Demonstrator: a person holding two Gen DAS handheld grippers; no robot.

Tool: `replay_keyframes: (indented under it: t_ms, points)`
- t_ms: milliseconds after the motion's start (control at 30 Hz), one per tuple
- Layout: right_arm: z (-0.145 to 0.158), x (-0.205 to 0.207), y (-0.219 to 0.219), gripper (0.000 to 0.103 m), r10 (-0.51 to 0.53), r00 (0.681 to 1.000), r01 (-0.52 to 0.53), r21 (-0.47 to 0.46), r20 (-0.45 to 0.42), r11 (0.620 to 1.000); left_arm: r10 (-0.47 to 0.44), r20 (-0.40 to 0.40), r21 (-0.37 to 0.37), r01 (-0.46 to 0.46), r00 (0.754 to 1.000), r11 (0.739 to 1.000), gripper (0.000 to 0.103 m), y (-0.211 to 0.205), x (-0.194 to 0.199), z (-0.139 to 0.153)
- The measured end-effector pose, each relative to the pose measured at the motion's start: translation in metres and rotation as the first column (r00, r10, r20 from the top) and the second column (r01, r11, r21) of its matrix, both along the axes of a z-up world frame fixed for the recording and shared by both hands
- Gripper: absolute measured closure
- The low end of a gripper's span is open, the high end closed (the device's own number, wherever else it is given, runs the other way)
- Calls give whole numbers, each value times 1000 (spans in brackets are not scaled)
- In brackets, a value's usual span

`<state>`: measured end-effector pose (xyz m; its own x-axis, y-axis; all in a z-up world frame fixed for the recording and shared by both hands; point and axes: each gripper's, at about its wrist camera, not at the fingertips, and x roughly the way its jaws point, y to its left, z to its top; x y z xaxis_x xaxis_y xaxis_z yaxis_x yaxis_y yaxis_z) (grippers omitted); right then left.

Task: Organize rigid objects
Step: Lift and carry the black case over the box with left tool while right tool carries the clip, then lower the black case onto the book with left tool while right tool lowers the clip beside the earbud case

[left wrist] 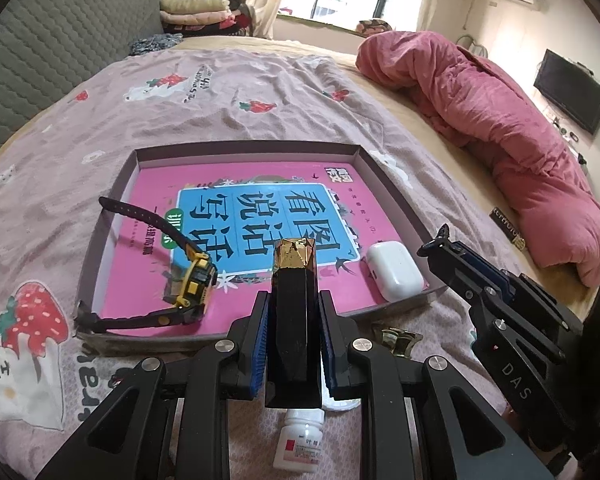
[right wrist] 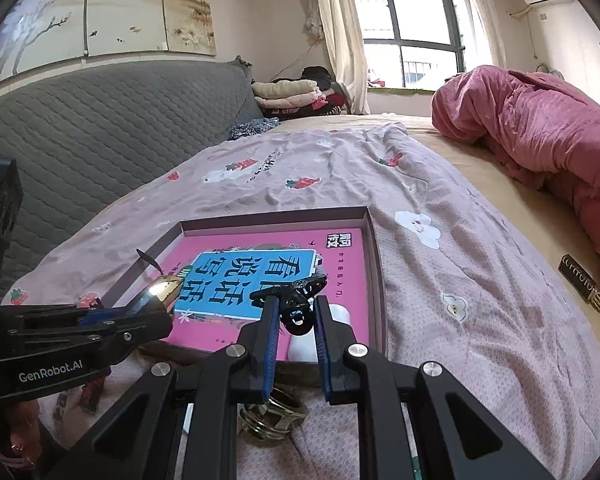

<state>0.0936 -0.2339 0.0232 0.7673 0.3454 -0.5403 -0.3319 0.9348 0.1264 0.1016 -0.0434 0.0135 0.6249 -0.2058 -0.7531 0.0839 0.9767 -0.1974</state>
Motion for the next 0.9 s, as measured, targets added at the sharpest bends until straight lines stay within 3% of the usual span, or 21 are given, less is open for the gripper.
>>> replay_keyframes:
  t_ms: [900]
  points:
    - [-23, 22, -7, 86, 13, 996, -16, -31, -90, 999, -18, -54, 25, 19, 998, 1000, 80, -21, 32, -23]
